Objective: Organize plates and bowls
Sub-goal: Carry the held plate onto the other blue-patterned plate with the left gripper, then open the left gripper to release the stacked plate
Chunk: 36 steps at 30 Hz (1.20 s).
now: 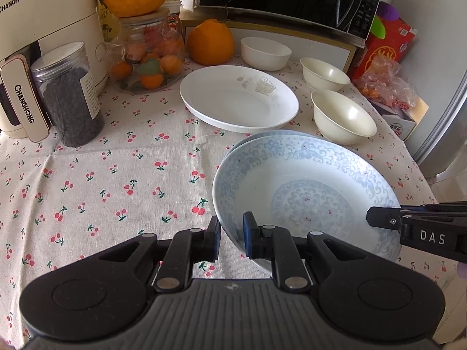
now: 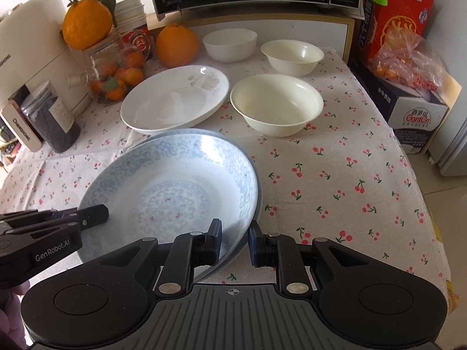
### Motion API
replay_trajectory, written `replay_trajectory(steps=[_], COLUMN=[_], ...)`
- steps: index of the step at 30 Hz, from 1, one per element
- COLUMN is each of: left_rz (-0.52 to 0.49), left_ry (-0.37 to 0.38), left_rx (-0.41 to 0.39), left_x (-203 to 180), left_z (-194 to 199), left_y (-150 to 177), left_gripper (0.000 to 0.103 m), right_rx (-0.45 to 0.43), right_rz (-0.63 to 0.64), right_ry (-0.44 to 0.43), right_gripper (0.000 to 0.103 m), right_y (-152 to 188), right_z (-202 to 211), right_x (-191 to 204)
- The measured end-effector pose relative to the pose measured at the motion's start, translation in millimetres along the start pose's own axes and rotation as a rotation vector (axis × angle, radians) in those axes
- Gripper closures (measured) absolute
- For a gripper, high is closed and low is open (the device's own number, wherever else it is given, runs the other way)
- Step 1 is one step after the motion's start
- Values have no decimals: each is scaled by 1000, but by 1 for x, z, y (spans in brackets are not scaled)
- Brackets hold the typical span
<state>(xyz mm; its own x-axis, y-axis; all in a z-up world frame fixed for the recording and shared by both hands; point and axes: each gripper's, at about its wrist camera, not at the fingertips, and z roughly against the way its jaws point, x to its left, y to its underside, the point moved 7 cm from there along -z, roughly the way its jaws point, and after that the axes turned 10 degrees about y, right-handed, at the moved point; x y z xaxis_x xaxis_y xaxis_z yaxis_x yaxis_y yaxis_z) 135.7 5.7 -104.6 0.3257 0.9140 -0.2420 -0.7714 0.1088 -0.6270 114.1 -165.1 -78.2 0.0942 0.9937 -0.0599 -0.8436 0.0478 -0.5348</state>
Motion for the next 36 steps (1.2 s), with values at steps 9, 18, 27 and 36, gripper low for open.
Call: replay_trajectory(steps=[9,18,27,36], left_rz=[-45,-114,-133,-12], left_ry=[-32,-74,-83,-31], left_rx=[-12,-20,-23,-27], left_x=[-4,-10,-11,-2], left_z=[0,-1,0,5], left_y=[2,3,2,-2], left_gripper=[89,89,84,55], right_rx=[-9,-34,-61,-15], right_rz=[64,145,186,42], right_ry=[35,83,88,24], right_gripper=[83,82,80,50], right_y=[1,2,-3,-12], right_z=[-2,-4,0,-2], right_x=[3,7,9,-11])
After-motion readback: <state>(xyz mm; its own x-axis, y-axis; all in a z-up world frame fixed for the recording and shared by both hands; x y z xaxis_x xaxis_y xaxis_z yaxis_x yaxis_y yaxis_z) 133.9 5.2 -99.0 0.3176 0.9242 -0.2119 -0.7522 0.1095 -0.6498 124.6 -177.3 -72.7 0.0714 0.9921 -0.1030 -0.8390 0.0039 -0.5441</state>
